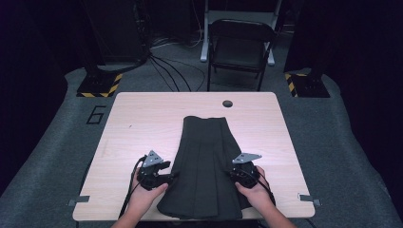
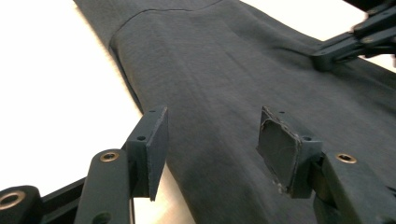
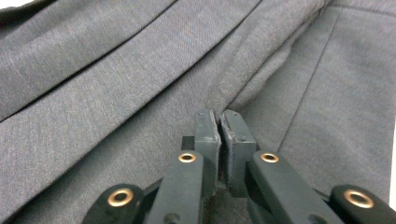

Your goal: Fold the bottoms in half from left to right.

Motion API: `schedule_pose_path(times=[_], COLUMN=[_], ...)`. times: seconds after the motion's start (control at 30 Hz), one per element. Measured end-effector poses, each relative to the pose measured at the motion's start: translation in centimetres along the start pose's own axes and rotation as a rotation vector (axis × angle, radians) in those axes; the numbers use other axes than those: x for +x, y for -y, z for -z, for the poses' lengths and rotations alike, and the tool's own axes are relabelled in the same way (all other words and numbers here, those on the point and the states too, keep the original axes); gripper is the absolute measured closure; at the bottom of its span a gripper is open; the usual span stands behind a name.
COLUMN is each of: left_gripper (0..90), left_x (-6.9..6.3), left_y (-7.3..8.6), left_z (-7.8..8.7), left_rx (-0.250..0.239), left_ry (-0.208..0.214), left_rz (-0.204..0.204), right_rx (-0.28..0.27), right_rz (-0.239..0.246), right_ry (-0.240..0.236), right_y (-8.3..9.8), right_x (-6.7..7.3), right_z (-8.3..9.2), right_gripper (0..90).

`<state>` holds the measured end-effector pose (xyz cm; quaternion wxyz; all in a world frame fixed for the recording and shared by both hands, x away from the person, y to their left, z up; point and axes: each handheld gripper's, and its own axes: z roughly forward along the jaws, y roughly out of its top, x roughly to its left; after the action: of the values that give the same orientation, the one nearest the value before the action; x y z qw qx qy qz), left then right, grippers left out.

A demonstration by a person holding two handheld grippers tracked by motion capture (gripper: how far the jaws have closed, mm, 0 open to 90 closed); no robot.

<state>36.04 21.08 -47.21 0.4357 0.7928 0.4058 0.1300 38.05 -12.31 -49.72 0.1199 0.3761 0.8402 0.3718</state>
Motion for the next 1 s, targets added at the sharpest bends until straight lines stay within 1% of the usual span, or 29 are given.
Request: schedule_pose_path(times=[0.03, 0.07, 0.1, 0.17, 0.2, 0.23, 0.27, 0.3, 0.33, 0.37, 0.4, 0.43, 0.47, 0.53, 0.57, 0.6, 0.63, 0.67, 0.7, 0.73, 0.77, 0.8, 0.83, 0.87, 0.9, 0.97, 1.0], left_gripper=[41.9, 40.9, 40.6, 39.8, 39.7, 39.7, 39.8, 40.2, 41.1, 41.2, 41.2, 41.0, 40.8, 40.2, 39.8, 39.6, 39.3, 39.0, 39.1, 39.1, 39.7, 41.0, 42.4, 43.3, 44.4, 49.1, 50.6], left_x=[0.1, 0.3, 0.4, 0.7, 0.8, 0.8, 0.8, 0.7, 0.7, 0.7, 0.7, 0.7, 0.8, 0.8, 0.8, 0.8, 0.8, 0.7, 0.7, 0.8, 0.8, 0.8, 0.8, 0.8, 0.8, 0.8, 0.8], left_y=[-0.1, -0.1, -0.1, -0.1, -0.1, -0.1, -0.1, 0.0, 0.0, 0.1, 0.1, 0.2, 0.3, 0.5, 0.5, 0.6, 0.7, 0.8, 0.8, 0.9, 0.9, 1.0, 1.1, 1.1, 1.2, 1.3, 1.4], left_z=[-0.4, -0.9, -1.2, -2.0, -2.5, -2.7, -3.0, -3.4, -3.6, -3.9, -4.1, -4.3, -4.5, -4.9, -5.1, -5.3, -5.4, -5.5, -5.6, -5.8, -5.9, -5.9, -6.0, -6.1, -6.2, -6.2, -6.3], left_rx=[0.0, 0.004, 0.003, 0.01, 0.013, 0.016, 0.018, 0.022, 0.019, 0.027, 0.033, 0.036, 0.041, 0.048, 0.052, 0.059, 0.064, 0.059, 0.062, 0.066, 0.069, 0.069, 0.068, 0.068, 0.056, 0.059, 0.051], left_ry=[-0.011, -0.014, -0.018, -0.026, -0.027, -0.027, -0.027, -0.021, -0.022, -0.027, -0.033, -0.033, -0.039, -0.046, -0.05, -0.049, -0.053, -0.055, -0.053, -0.053, -0.055, -0.054, -0.056, -0.059, -0.057, -0.048, -0.052], left_rz=[-0.003, 0.001, 0.008, 0.02, 0.03, 0.041, 0.042, 0.039, 0.041, 0.042, 0.036, 0.038, 0.028, 0.036, 0.028, 0.031, 0.023, 0.022, 0.027, 0.02, 0.02, 0.011, 0.013, 0.005, 0.012, 0.006, -0.002], right_rx=[-0.004, -0.002, -0.004, 0.003, 0.004, 0.001, -0.004, -0.011, -0.021, -0.031, -0.045, -0.057, -0.068, -0.075, -0.076, -0.074, -0.074, -0.076, -0.073, -0.081, -0.072, -0.075, -0.064, -0.059, -0.054, -0.03, -0.023], right_rz=[0.007, 0.003, 0.011, 0.003, 0.006, 0.006, 0.012, 0.0, -0.001, -0.004, -0.016, -0.032, -0.043, -0.061, -0.054, -0.059, -0.052, -0.042, -0.05, -0.049, -0.072, -0.078, -0.085, -0.09, -0.09, -0.096, -0.099], right_ry=[0.004, 0.005, 0.002, 0.008, 0.009, 0.013, 0.015, 0.024, 0.035, 0.043, 0.053, 0.064, 0.069, 0.087, 0.095, 0.109, 0.128, 0.143, 0.151, 0.161, 0.165, 0.17, 0.178, 0.191, 0.199, 0.207, 0.209], right_y=[-0.1, -0.1, 0.0, 0.1, 0.1, 0.2, 0.2, 0.2, 0.2, 0.2, 0.3, 0.3, 0.4, 0.5, 0.5, 0.6, 0.6, 0.7, 0.7, 0.8, 0.9, 1.0, 1.1, 1.3, 1.4, 1.7, 1.8], right_x=[0.0, 0.0, 0.0, 0.0, -0.1, -0.2, -0.3, -0.3, -0.4, -0.6, -0.8, -1.0, -1.2, -1.5, -1.7, -1.8, -1.9, -2.1, -2.1, -2.4, -2.4, -2.6, -2.8, -2.9, -3.1, -3.4, -3.6], right_z=[0.0, 0.0, -0.1, -0.1, -0.1, -0.1, -0.1, 0.0, 0.2, 0.3, 0.5, 0.7, 0.8, 1.0, 1.1, 1.2, 1.3, 1.3, 1.4, 1.4, 1.5, 1.5, 1.5, 1.5, 1.4, 1.2, 1.1], right_gripper=[86.2, 86.1, 85.6, 82.8, 80.0, 75.3, 71.2, 65.1, 60.9, 57.7, 53.4, 50.2, 48.5, 46.4, 46.3, 46.1, 46.5, 46.5, 46.5, 46.4, 46.3, 46.0, 45.8, 45.3, 45.2, 45.2, 45.2])
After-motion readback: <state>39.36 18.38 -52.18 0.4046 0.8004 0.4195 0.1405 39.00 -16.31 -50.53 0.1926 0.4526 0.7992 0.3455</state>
